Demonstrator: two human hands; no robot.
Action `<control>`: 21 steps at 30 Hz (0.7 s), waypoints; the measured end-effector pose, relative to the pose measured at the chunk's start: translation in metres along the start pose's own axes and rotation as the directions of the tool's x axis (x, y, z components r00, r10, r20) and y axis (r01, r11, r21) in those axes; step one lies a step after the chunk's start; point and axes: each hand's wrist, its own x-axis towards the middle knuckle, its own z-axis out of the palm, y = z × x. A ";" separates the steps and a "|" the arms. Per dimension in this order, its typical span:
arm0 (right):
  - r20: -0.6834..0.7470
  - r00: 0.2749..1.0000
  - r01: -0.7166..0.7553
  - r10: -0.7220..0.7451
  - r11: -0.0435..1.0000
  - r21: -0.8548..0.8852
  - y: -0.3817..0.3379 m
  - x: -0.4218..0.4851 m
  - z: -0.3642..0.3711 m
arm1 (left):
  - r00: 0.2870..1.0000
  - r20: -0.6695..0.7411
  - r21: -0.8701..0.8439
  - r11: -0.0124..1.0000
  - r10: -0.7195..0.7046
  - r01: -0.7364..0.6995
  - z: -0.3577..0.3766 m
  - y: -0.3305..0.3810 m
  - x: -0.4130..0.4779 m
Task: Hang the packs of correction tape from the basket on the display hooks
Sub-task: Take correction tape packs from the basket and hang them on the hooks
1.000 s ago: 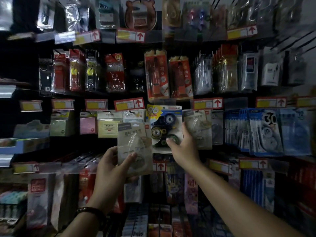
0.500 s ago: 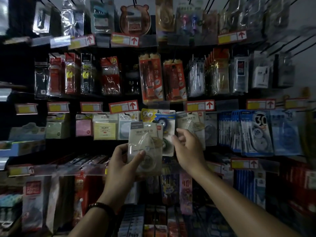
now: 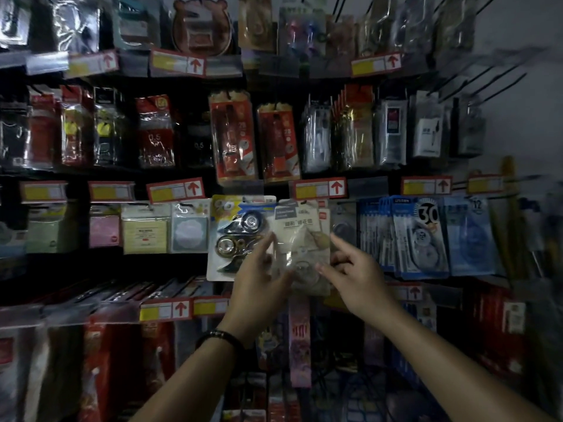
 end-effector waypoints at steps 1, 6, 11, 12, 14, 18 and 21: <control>-0.001 1.000 -0.007 0.007 1.000 0.005 0.002 0.004 -0.004 | 1.000 -0.022 0.095 0.995 0.021 -0.019 0.004 -0.001 0.005; -0.049 0.999 -0.018 0.020 1.000 0.024 0.015 0.025 -0.012 | 0.997 -0.043 0.212 0.976 0.066 -0.056 0.017 0.002 0.023; -0.084 0.996 0.017 -0.017 1.000 -0.001 0.017 0.040 -0.017 | 0.994 -0.084 0.308 0.950 0.076 -0.046 0.023 0.005 0.037; -0.093 0.995 0.027 -0.029 0.999 -0.019 0.016 0.041 -0.018 | 0.993 -0.090 0.304 0.952 0.072 -0.041 0.024 0.005 0.038; -0.103 0.993 0.048 -0.051 0.998 -0.031 0.017 0.039 -0.019 | 0.990 -0.094 0.305 0.950 0.104 -0.071 0.027 0.001 0.035; -0.108 0.989 0.096 -0.098 0.995 -0.024 0.021 0.035 -0.018 | 0.981 -0.119 0.309 0.945 0.152 -0.109 0.028 -0.003 0.030; -0.125 0.985 0.119 -0.121 0.993 -0.024 0.018 0.038 -0.016 | 0.976 -0.135 0.316 0.941 0.169 -0.119 0.027 0.001 0.033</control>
